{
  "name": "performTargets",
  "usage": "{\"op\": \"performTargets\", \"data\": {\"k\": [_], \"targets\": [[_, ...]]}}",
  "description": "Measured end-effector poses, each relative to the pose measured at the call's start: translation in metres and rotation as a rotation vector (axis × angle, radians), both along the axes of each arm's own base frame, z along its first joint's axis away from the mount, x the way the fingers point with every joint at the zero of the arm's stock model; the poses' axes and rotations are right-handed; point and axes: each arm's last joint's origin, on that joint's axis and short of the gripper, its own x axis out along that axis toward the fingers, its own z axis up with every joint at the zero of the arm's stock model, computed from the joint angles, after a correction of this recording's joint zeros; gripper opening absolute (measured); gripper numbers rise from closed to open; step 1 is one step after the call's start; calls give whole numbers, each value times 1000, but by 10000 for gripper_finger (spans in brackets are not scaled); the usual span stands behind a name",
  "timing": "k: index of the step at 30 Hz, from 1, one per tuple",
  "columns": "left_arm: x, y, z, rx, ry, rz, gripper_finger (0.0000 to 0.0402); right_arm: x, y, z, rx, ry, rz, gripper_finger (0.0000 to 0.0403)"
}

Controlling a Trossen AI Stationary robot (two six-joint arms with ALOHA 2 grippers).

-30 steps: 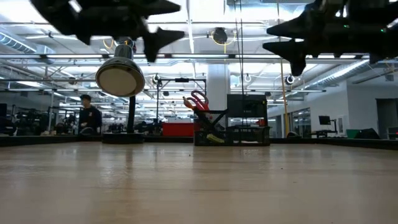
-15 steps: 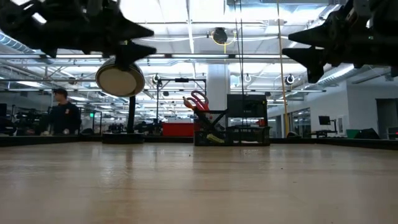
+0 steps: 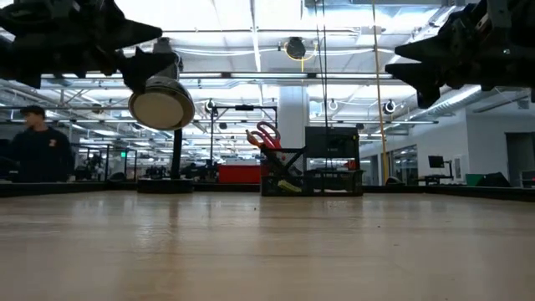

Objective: Pick and place office supplies into organizer
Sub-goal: Return to Home Position

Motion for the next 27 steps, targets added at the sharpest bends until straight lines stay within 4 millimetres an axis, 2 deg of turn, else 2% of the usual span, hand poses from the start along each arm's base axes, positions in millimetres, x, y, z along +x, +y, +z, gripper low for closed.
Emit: {"op": "performTargets", "data": {"k": [6, 17, 23, 27], "targets": [[-6, -1, 1, -15, 19, 3, 273, -7, 0, 8, -46, -69, -9, 172], [-22, -3, 7, 14, 15, 2, 273, -18, 0, 12, -46, -96, -8, 170], [-33, -3, 6, 27, 41, 7, 273, -23, 1, 7, -39, -49, -6, 172], [-38, -4, 7, 37, 35, 6, 273, -27, 1, 11, -69, -89, -13, 173]]}}
